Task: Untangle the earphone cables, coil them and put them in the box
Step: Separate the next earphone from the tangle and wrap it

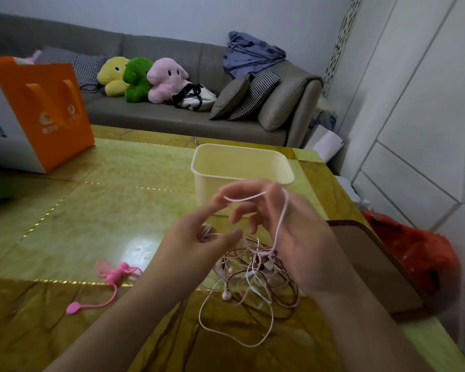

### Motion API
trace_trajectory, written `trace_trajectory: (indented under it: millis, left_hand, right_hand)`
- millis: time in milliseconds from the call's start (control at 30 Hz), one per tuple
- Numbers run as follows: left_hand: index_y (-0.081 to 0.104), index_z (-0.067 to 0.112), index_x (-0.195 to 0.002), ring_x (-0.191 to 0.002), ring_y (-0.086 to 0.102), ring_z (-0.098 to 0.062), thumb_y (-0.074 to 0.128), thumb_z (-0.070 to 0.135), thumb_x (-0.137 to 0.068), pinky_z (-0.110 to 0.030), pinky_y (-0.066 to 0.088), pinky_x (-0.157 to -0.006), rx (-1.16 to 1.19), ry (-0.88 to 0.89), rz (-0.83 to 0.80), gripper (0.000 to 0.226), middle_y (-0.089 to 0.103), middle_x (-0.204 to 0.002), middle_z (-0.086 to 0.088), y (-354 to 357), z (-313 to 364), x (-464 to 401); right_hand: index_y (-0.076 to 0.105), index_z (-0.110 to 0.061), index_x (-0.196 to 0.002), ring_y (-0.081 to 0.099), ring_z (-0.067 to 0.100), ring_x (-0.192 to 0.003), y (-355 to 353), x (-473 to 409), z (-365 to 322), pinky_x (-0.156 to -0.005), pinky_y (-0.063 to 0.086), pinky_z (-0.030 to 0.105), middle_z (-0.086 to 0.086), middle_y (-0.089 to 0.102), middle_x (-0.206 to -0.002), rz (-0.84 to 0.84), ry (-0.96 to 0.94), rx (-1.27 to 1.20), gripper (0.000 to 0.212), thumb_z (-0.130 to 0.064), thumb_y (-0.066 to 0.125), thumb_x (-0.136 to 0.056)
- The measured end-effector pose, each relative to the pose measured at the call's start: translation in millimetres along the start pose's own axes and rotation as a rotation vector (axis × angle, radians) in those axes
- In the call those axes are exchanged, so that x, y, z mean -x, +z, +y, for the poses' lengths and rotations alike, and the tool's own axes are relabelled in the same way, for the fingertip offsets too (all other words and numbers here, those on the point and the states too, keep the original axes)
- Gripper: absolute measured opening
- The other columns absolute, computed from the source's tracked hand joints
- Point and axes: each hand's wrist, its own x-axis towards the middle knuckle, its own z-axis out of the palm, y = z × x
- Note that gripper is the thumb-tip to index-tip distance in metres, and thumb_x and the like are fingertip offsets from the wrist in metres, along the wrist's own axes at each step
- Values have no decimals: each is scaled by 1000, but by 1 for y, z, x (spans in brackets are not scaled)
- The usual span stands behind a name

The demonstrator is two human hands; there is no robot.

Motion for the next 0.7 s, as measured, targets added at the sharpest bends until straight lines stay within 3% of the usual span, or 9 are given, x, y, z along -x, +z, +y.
trace_trajectory:
  millis: [67,133,200,267,367,467,700]
  left_hand:
    - [79,36,-98,-52,33,-11,69,46,-94,-35,30,-54,-40,44,-30,14,37,-57,3,3,0,1]
    - [75,24,-76,-51,37,-9,66,47,-94,-33,32,-54,-56,54,-21,30,45,-54,-3,5,-2,0]
    - [80,28,-75,-53,44,0,67,35,-98,-24,36,-57,-43,56,47,28,56,-56,7,4,-1,-1]
    - [85,29,-86,-54,49,5,66,30,-100,-21,40,-57,32,15,107,23,62,-59,17,1,-1,-2]
    - [85,27,-94,-50,42,-9,64,32,-101,-33,39,-57,153,-14,99,23,50,-50,15,-4,-2,-1]
    - [85,24,-99,-60,25,-27,64,34,-99,-42,26,-59,256,-15,87,23,28,-59,-3,-8,1,-1]
    - [83,13,-101,-44,33,-12,62,29,-98,-20,34,-40,496,-30,161,27,27,-56,2,-24,4,-1]
  right_hand:
    - [74,-12,-123,70,11,-106,5,2,1,-92,52,27,4,77,-119,-91,32,6,48,-46,47,-103]
    - [72,-11,-128,72,15,-114,6,2,3,-99,56,30,4,77,-119,-160,50,-5,31,-23,58,-102]
    - [69,-21,-133,72,17,-111,4,1,12,-98,59,36,-1,75,-120,-62,60,48,41,1,58,-99]
    - [68,-29,-128,72,12,-102,0,1,24,-89,61,34,-7,72,-116,123,128,202,54,12,55,-97]
    - [75,-32,-109,71,5,-89,0,5,40,-78,59,23,-12,75,-102,70,271,424,33,-2,70,-95]
    - [81,-28,-93,66,0,-79,7,7,59,-70,47,13,-14,75,-85,-20,312,566,17,-12,76,-92]
    - [78,-27,-89,63,-2,-76,-4,9,73,-60,43,11,-16,71,-84,85,378,965,18,-15,69,-97]
